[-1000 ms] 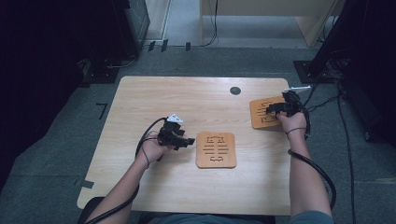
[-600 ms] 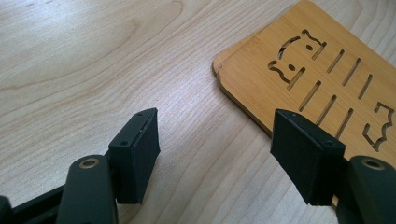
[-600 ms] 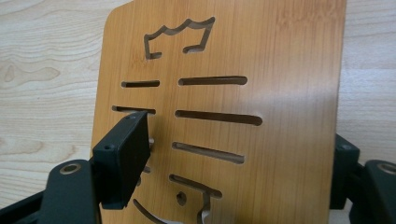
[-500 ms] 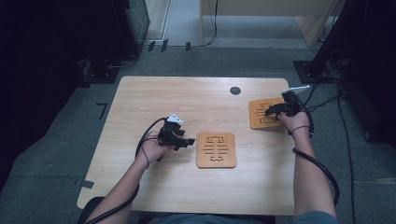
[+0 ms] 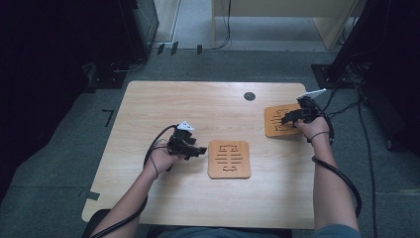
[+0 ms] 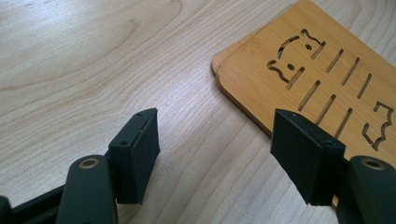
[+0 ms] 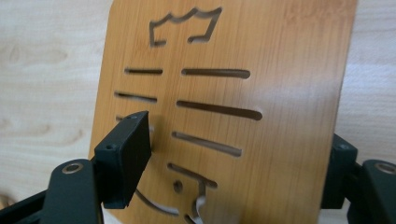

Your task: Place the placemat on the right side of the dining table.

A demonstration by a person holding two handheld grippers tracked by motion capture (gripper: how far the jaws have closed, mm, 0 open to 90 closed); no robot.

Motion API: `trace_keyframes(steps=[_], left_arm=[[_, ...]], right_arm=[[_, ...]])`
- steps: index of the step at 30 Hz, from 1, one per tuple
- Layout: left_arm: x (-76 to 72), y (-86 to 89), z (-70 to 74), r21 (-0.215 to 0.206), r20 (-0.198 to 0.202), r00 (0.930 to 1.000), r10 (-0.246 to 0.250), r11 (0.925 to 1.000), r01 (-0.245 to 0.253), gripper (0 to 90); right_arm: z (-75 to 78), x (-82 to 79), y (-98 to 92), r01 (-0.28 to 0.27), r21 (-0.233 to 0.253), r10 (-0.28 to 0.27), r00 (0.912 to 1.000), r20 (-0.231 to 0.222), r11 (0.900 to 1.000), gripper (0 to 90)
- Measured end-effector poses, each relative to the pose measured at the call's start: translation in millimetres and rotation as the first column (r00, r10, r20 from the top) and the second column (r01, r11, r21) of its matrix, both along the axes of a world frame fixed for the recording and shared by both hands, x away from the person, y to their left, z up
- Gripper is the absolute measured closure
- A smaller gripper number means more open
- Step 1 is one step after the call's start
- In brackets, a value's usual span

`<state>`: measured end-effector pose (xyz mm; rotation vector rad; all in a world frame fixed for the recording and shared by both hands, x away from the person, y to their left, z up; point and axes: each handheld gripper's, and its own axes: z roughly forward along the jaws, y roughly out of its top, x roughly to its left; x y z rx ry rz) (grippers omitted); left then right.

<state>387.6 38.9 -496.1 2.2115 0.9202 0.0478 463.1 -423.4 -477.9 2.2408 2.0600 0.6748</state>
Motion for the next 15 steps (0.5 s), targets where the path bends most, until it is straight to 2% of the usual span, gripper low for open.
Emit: trace_keyframes(steps=[1, 5, 6, 8, 10, 11, 13, 15], left_arm=[[0.0, 0.2, 0.0, 0.002, -0.001, 1.0000, 0.000, 1.0000, 0.000, 31.6], [0.5, 0.6, -0.2, 0.002, -0.001, 1.0000, 0.000, 1.0000, 0.000, 31.6], [0.5, 0.7, 0.0, 0.003, 0.001, 1.0000, 0.000, 1.0000, 0.000, 31.6], [0.3, 0.6, 0.0, 0.002, 0.001, 1.0000, 0.002, 1.0000, -0.002, 31.6], [0.3, 0.7, 0.1, 0.003, 0.001, 1.0000, 0.000, 1.0000, 0.000, 31.6], [0.5, 0.7, 0.0, 0.003, 0.001, 1.0000, 0.000, 1.0000, 0.000, 31.6], [0.9, 0.5, -0.5, 0.002, 0.001, 1.0000, -0.001, 1.0000, 0.001, 31.6], [0.9, 0.2, -0.9, 0.007, 0.001, 1.0000, -0.005, 1.0000, 0.005, 31.6]], right_arm=[[-1.3, 0.5, 0.5, 0.006, 0.012, -0.006, 1.0000, -0.001, 1.000, 26.5], [-4.9, 1.0, 6.7, -0.027, 0.049, 0.029, 0.9990, -0.035, 0.998, 26.3], [-4.6, 0.8, 7.5, -0.038, 0.042, 0.040, 0.9989, -0.025, 0.998, 25.7], [-2.8, 1.0, 5.4, -0.015, 0.008, 0.015, 0.9999, -0.002, 1.000, 25.1], [-1.6, 0.9, 2.1, 0.016, 0.002, -0.016, 0.9998, -0.013, 1.000, 25.4], [-0.7, 0.3, 2.7, -0.001, -0.006, 0.001, 0.9998, -0.018, 1.000, 25.3], [3.7, -0.7, 5.7, -0.018, -0.058, 0.018, 0.9998, -0.004, 0.998, 26.4], [6.4, -1.1, 6.1, -0.038, 0.004, 0.038, 0.9993, 0.004, 0.999, 25.5]])
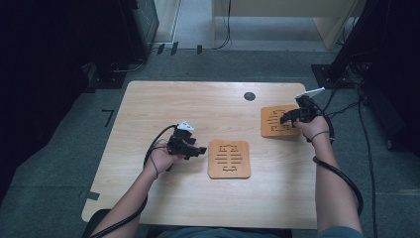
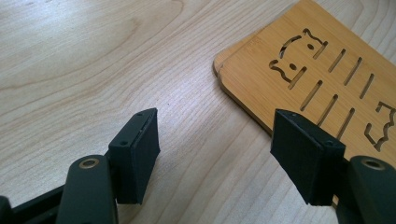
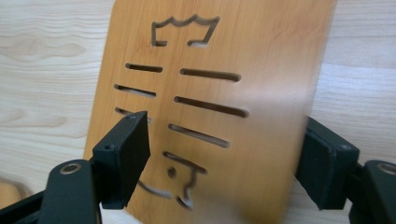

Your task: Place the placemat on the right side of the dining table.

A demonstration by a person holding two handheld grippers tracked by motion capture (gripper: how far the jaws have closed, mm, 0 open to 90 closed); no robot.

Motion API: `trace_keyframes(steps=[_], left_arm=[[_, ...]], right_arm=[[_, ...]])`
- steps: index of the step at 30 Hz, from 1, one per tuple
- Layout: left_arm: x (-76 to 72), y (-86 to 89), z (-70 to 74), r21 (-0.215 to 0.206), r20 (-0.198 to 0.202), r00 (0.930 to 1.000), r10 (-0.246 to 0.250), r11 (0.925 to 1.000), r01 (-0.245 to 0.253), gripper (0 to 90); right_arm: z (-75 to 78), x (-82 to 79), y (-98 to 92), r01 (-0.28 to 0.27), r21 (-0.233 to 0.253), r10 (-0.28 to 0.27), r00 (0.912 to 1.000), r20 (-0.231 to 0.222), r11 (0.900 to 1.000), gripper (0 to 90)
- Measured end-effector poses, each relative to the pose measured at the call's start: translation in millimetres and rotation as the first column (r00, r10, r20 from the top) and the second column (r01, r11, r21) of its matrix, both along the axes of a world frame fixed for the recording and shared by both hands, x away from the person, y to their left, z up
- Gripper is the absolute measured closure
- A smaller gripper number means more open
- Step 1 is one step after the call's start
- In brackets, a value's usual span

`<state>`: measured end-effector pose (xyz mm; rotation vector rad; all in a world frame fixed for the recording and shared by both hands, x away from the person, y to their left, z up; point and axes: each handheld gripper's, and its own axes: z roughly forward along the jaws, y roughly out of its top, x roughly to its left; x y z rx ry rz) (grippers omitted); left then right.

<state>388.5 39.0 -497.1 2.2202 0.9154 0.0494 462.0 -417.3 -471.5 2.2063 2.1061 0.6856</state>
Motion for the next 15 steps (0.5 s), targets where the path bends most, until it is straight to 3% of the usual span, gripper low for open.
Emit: trace_keyframes(steps=[5, 7, 15], left_arm=[[-0.6, -0.3, 0.4, 0.000, 0.002, 1.0000, 0.000, 1.0000, 0.000, 31.6], [-0.3, 0.0, 0.2, 0.000, 0.002, 1.0000, 0.001, 1.0000, -0.001, 31.6], [0.0, -0.1, 0.0, 0.000, 0.002, 1.0000, 0.000, 1.0000, 0.000, 31.6]], right_arm=[[6.6, 1.7, -0.3, 0.013, -0.053, -0.013, 0.9999, -0.008, 0.999, 24.9], [7.0, 2.3, -1.8, 0.021, -0.016, -0.021, 0.9997, -0.013, 1.000, 25.4], [-3.5, 1.0, -3.1, 0.026, -0.039, -0.027, 0.9996, -0.012, 0.999, 26.2]])
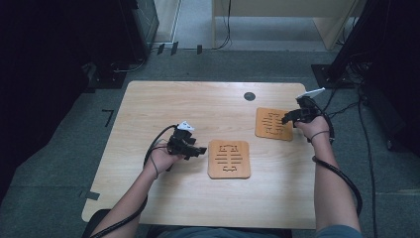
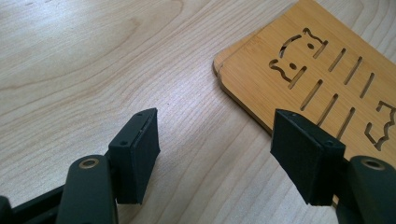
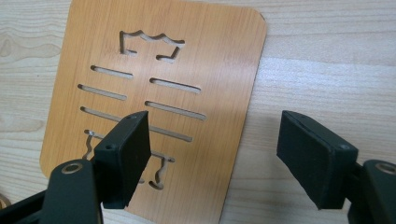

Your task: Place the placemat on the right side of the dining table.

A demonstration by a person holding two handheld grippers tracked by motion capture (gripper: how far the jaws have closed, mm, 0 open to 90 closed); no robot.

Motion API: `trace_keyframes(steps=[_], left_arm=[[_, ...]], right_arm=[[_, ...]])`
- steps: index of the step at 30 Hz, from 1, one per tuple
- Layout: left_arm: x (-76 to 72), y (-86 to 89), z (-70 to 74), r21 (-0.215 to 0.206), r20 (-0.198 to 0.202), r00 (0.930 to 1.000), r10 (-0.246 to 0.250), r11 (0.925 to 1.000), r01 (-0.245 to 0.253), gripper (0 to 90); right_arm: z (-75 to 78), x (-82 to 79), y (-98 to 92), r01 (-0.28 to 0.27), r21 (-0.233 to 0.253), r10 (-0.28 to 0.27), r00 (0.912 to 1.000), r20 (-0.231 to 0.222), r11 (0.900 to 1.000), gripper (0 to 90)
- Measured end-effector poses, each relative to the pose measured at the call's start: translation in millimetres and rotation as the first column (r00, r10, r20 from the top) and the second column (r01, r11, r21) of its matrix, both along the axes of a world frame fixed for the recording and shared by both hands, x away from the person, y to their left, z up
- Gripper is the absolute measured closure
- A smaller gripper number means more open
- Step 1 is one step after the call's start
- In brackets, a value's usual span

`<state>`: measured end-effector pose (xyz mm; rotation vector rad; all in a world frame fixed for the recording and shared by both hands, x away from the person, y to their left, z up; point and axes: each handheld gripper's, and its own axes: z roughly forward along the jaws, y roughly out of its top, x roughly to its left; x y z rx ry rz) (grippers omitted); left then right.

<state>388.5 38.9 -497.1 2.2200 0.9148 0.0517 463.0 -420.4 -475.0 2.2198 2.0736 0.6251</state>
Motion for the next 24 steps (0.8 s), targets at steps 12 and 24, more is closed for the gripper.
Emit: trace_keyframes(steps=[12, 24], left_arm=[[0.5, -1.1, -1.6, 0.004, -0.001, 1.0000, 0.000, 1.0000, 0.000, 31.6], [0.5, -1.5, -2.4, 0.007, -0.001, 1.0000, -0.002, 1.0000, 0.002, 31.6]], right_arm=[[-4.8, -7.8, -1.8, 0.006, -0.009, -0.005, 0.9985, 0.054, 1.000, 26.4], [-12.0, -12.2, 0.3, 0.003, -0.015, -0.002, 0.9985, 0.055, 1.000, 27.5]])
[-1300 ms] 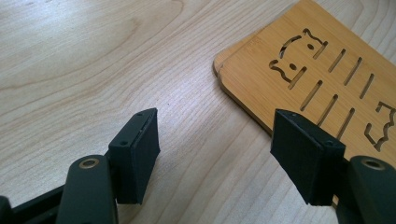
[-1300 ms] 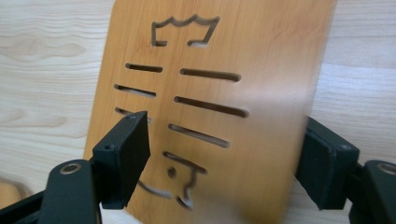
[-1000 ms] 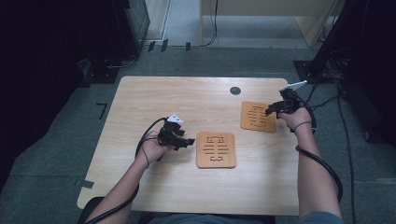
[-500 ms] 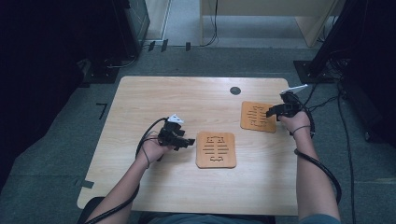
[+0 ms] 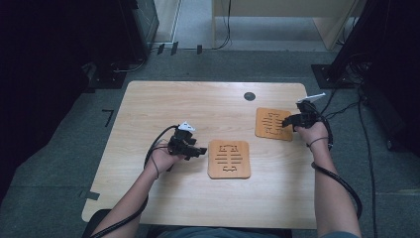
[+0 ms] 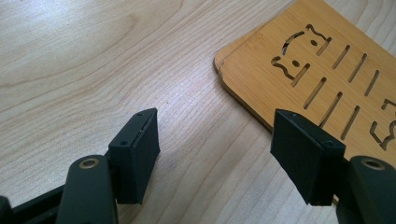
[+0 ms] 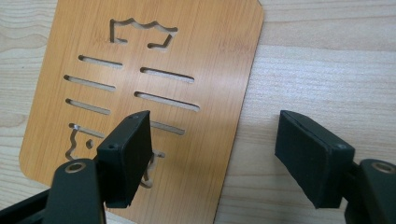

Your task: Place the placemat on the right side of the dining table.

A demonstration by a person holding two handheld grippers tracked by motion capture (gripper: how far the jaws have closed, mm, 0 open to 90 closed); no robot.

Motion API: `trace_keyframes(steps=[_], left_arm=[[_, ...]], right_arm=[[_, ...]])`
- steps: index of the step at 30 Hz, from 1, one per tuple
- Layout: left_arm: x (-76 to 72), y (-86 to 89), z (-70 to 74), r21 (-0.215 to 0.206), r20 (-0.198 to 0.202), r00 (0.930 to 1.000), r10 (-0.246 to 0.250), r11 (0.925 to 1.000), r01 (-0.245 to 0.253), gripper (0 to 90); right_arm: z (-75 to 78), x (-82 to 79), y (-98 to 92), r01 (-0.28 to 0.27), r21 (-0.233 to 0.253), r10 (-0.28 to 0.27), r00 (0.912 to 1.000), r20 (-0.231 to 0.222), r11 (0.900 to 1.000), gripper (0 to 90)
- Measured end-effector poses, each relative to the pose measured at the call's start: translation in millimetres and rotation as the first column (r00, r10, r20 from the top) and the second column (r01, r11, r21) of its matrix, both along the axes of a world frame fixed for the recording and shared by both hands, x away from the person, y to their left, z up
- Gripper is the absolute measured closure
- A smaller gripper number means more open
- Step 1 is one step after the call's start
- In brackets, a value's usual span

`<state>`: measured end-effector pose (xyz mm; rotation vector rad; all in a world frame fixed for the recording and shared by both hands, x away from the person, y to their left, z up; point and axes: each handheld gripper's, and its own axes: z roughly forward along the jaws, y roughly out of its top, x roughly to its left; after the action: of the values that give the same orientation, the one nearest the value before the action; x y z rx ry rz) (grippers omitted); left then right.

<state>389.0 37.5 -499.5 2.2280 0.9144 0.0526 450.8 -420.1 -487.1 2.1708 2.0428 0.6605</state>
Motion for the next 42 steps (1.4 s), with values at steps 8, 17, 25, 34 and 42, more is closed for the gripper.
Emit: trace_keyframes(steps=[8, 17, 25, 34, 42], left_arm=[[-0.2, -0.4, -1.1, 0.004, -0.011, 0.9999, -0.003, 1.0000, 0.003, 31.5], [-0.4, -0.7, -1.1, 0.003, -0.012, 0.9999, -0.002, 1.0000, 0.002, 31.3], [-0.6, -1.1, -1.1, 0.003, -0.009, 0.9999, -0.004, 1.0000, 0.004, 31.3], [-0.9, -1.6, -0.6, 0.000, -0.006, 1.0000, 0.001, 1.0000, -0.001, 31.3], [-0.9, -1.7, -0.4, -0.003, -0.003, 1.0000, 0.003, 1.0000, -0.003, 31.3]], right_arm=[[2.0, -6.2, 0.6, 0.000, -0.005, 0.000, 0.9999, 0.012, 1.000, 27.9], [3.4, -15.0, 1.3, -0.003, -0.004, 0.003, 0.9998, 0.021, 1.000, 27.9], [5.8, -21.3, 5.2, -0.019, -0.007, 0.019, 0.9993, 0.032, 1.000, 27.9], [7.2, -28.4, 11.4, -0.036, -0.009, 0.036, 0.9986, 0.040, 0.999, 27.5], [7.7, -35.3, 16.4, -0.039, -0.007, 0.040, 0.9977, 0.054, 0.999, 26.3]])
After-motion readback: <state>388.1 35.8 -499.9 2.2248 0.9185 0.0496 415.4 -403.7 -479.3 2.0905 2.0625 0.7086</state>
